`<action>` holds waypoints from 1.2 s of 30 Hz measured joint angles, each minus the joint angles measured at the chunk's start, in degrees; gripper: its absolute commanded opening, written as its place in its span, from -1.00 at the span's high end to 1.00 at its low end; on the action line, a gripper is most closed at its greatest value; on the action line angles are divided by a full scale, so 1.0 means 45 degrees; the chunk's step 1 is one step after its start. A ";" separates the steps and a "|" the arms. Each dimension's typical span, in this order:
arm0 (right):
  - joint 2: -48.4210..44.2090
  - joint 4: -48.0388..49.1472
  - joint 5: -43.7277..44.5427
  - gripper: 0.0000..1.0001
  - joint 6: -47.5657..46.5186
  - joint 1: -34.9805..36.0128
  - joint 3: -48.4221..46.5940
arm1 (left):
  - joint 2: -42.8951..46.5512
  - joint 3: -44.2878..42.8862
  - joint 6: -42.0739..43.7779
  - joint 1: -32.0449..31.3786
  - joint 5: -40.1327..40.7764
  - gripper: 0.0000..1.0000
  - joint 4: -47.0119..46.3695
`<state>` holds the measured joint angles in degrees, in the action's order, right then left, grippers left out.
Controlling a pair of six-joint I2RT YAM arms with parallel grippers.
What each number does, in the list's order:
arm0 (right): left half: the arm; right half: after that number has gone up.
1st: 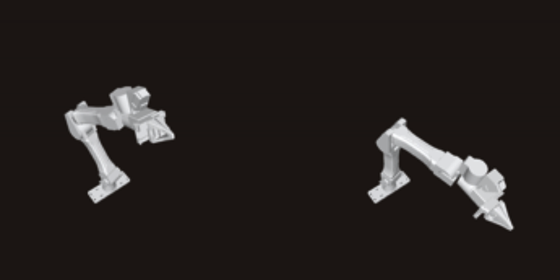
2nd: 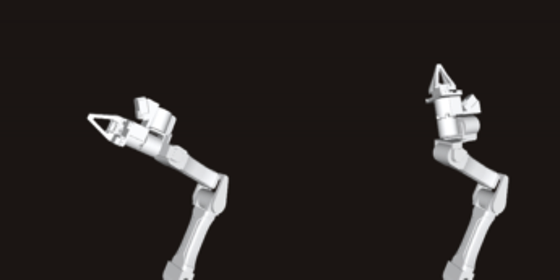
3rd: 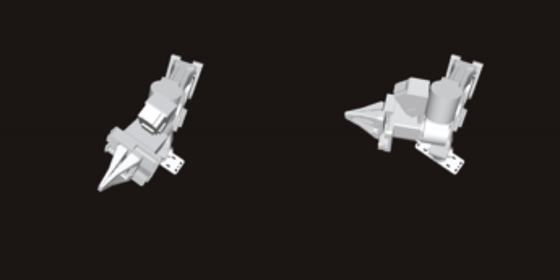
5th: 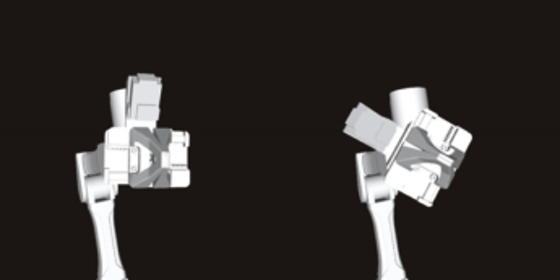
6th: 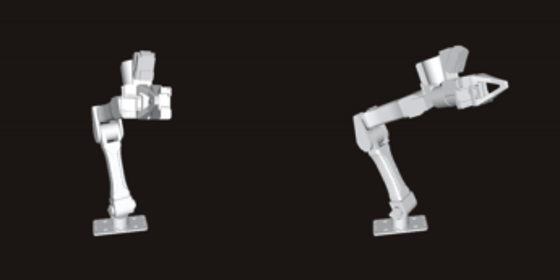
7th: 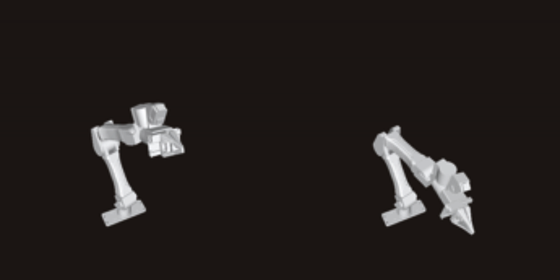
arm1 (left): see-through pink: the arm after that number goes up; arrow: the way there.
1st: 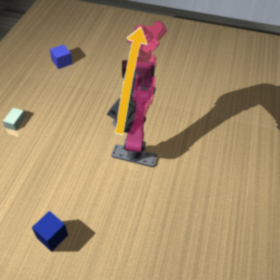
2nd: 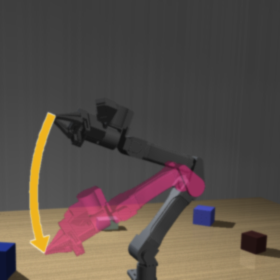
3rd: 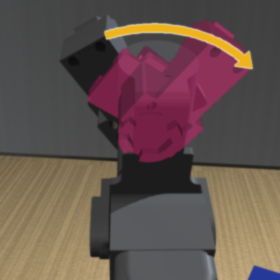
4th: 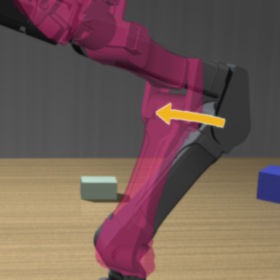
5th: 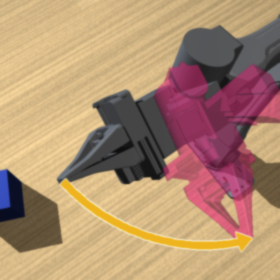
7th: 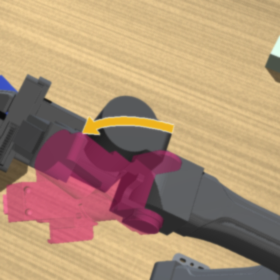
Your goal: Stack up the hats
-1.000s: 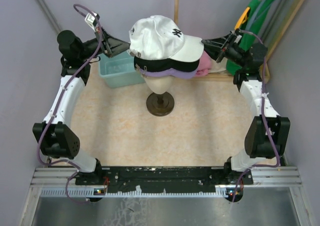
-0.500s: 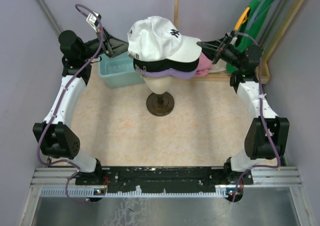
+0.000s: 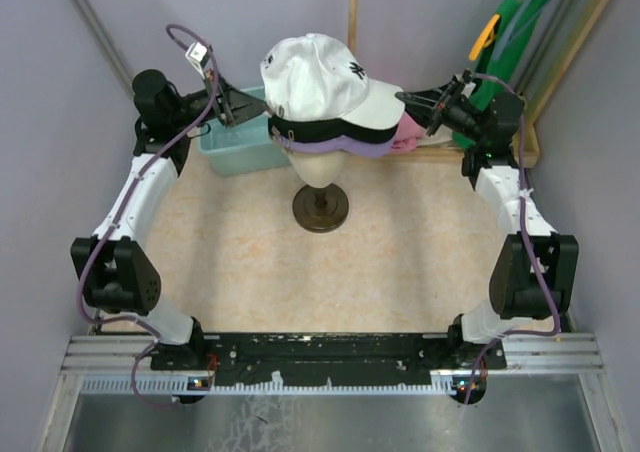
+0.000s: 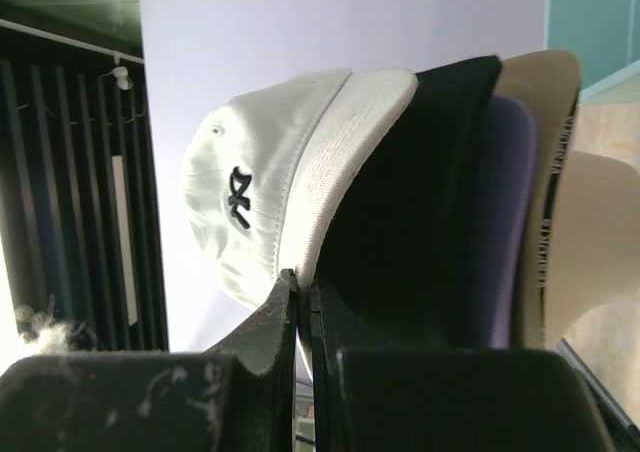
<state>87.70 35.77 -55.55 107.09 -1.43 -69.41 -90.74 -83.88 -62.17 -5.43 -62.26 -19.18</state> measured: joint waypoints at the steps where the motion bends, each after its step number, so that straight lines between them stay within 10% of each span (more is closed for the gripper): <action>1: 0.0000 -0.0282 -0.0039 1.00 -0.0209 0.0000 0.0010 | -0.0049 0.0044 0.0097 0.0000 0.0000 1.00 0.0034; 23: -0.0335 -0.5629 -0.0680 1.00 -0.5377 -0.0019 -0.1107 | 0.1039 0.1957 0.2642 0.0102 -0.0160 1.00 0.1035; 36: 0.0175 -1.0914 -0.0238 1.00 -0.9209 -0.0044 -0.3730 | 0.1195 0.1044 0.0291 0.0806 -0.0447 1.00 0.0301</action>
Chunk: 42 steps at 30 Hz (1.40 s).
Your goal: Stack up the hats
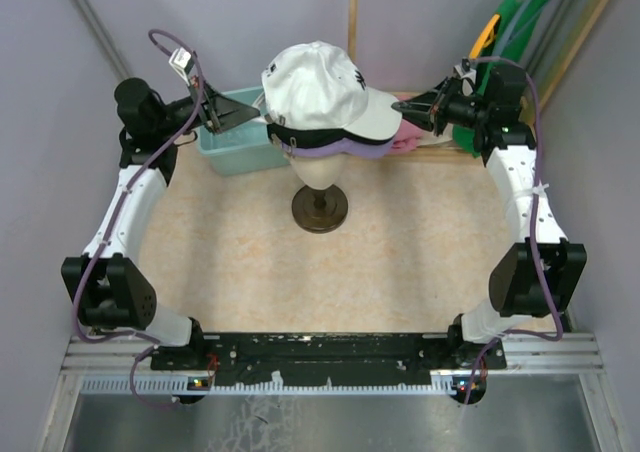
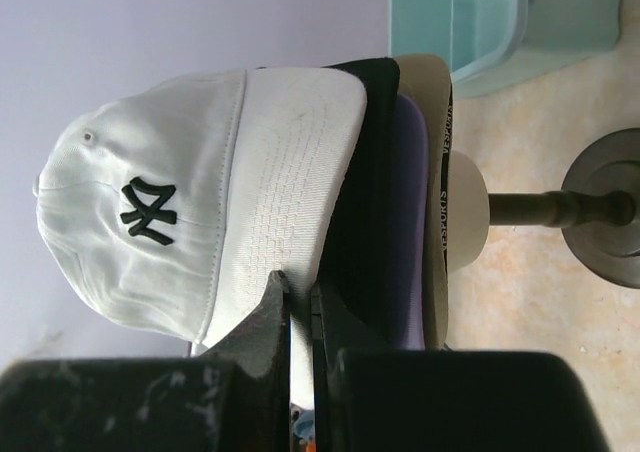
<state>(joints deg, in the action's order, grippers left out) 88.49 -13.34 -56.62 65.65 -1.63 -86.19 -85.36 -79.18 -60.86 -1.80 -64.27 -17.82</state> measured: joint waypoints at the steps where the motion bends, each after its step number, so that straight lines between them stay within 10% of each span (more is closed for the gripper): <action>1: 0.0029 -0.0209 0.0015 1.00 -0.0160 0.0000 -0.0112 | 0.0005 0.0005 -0.0282 0.0024 -0.0049 1.00 -0.0146; 8: 0.0068 -0.0714 0.0039 1.00 -0.0612 0.0000 -0.0277 | 0.0510 0.0534 -0.2079 0.0107 -0.0165 1.00 -0.0991; 18: 0.0121 -0.0680 -0.0015 1.00 -0.0481 0.0325 -0.0593 | 0.0996 0.2351 0.1078 0.0015 0.0379 1.00 0.0918; 30: 0.0267 -0.1501 0.0627 1.00 -0.1166 0.0311 -0.0743 | -0.3672 -0.1914 0.3857 -0.0500 -0.1098 1.00 0.1933; 42: -0.0831 -0.1491 0.0869 1.00 -0.1685 0.0194 0.0306 | -0.3706 -0.2055 0.4648 -0.0631 -0.1083 0.99 0.1904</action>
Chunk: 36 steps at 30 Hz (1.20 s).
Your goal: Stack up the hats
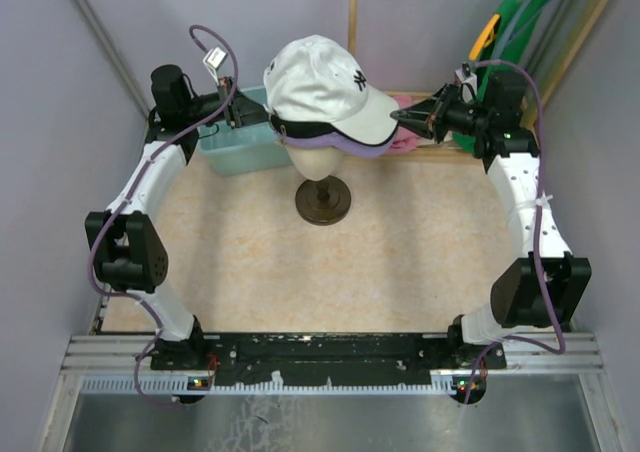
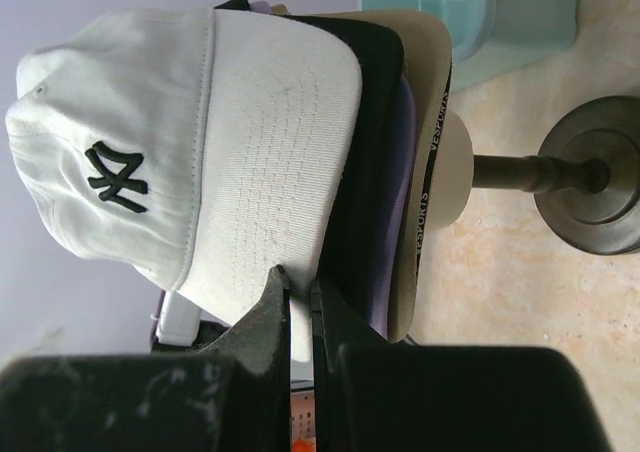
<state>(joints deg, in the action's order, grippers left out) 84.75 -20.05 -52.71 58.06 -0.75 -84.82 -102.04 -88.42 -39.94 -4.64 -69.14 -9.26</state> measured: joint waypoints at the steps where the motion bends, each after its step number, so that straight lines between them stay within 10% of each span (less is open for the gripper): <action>1: 0.0000 -0.0019 0.0015 1.00 0.0010 0.0000 -0.0024 | 0.0097 0.0097 -0.0078 0.0000 0.0058 0.93 -0.0112; 27: -0.0029 -0.0272 0.1156 1.00 0.1103 -0.0068 -0.0797 | 0.0903 -0.1987 -0.5047 0.1525 0.1117 0.36 -0.1341; 36: 0.0058 0.0194 0.1243 0.50 0.1564 -0.0068 -0.1001 | 0.1156 -0.1195 -0.5183 0.1452 0.1015 0.37 -0.1627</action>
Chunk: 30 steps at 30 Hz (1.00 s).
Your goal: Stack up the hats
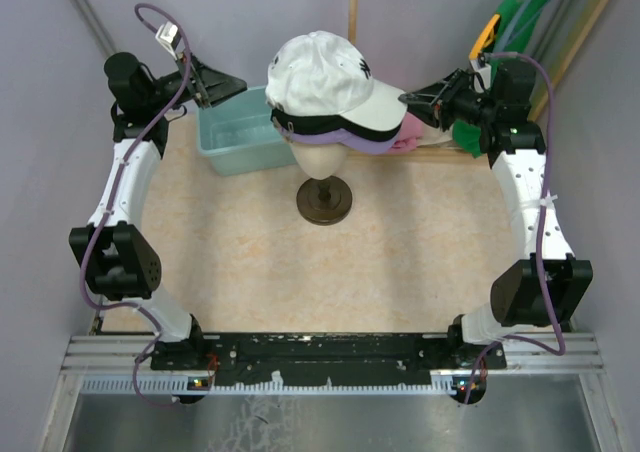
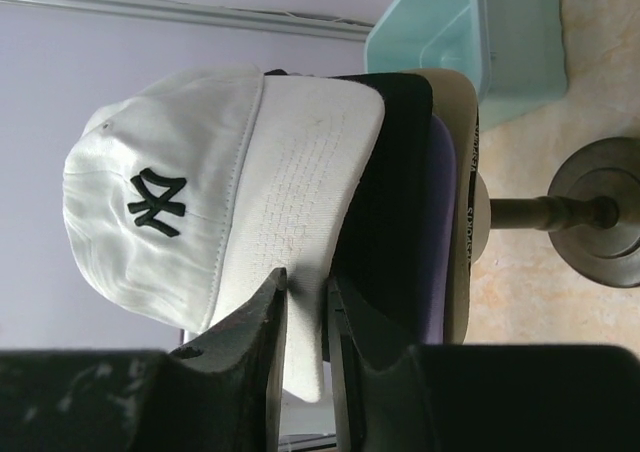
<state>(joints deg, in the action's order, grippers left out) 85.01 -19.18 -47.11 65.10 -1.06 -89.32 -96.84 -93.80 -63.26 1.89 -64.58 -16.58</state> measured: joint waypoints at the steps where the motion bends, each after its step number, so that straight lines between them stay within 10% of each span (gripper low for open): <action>1: 0.0000 0.0068 0.0044 0.49 0.0053 0.0000 0.0000 | 0.0000 0.0039 0.0000 -0.0005 0.0000 0.37 0.0000; 30: -0.1137 -0.0481 0.1005 0.29 -0.0845 -0.0384 0.0277 | 0.0000 0.0117 0.0476 -0.0486 -0.0141 0.35 0.0282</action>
<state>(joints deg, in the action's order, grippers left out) 79.90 -21.34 -42.59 61.30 -2.79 -88.07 -96.84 -93.27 -61.12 -0.30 -65.21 -15.31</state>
